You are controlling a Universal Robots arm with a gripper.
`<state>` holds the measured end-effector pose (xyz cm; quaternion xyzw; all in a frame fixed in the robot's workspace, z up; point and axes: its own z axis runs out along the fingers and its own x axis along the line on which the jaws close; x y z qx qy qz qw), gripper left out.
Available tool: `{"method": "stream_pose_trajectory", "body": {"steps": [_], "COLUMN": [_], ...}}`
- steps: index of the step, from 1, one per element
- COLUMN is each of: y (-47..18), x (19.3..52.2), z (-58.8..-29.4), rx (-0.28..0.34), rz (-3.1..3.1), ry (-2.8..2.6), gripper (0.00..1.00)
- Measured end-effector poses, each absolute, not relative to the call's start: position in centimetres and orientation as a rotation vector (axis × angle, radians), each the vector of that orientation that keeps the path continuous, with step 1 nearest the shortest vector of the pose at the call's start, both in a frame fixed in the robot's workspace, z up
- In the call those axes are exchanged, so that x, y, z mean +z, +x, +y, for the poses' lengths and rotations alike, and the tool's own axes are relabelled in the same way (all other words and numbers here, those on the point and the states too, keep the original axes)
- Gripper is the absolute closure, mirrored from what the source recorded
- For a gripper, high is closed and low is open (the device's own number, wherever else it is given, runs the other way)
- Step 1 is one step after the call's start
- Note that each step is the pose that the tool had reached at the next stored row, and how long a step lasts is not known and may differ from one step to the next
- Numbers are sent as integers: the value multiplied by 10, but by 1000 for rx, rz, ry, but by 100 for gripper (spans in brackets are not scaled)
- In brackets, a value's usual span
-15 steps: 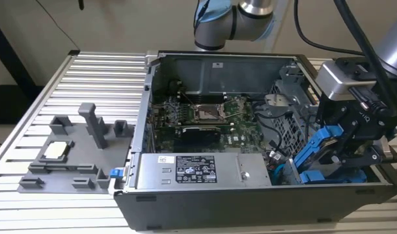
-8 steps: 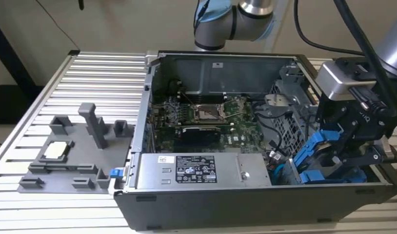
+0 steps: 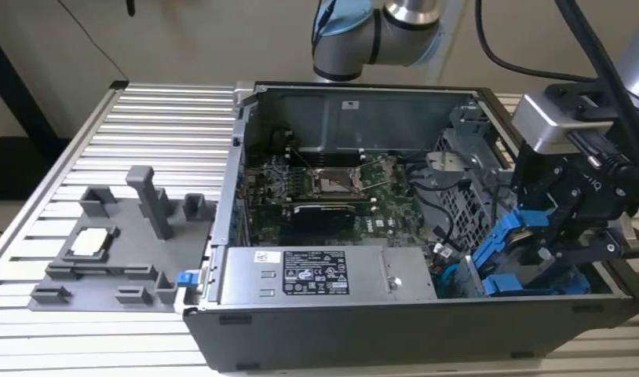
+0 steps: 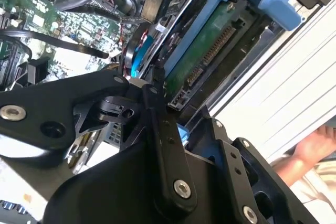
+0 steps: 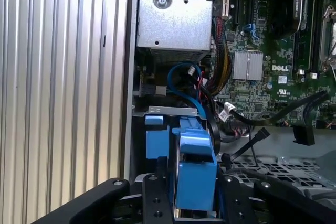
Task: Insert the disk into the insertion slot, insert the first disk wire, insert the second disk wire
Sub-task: 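Insert the disk into the insertion slot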
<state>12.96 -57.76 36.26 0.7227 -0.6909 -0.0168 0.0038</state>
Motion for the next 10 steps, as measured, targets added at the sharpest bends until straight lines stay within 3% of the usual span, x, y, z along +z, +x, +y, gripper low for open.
{"method": "stream_pose_trajectory", "body": {"steps": [2,5,10], "y": [130,130,130], "x": [363,364,386], "z": [-578,-578,-578], "rx": [-53,-52,-53], "rz": [-2165,-2165,-2165], "ry": [2265,2265,2265], "gripper": [58,45,45]}}
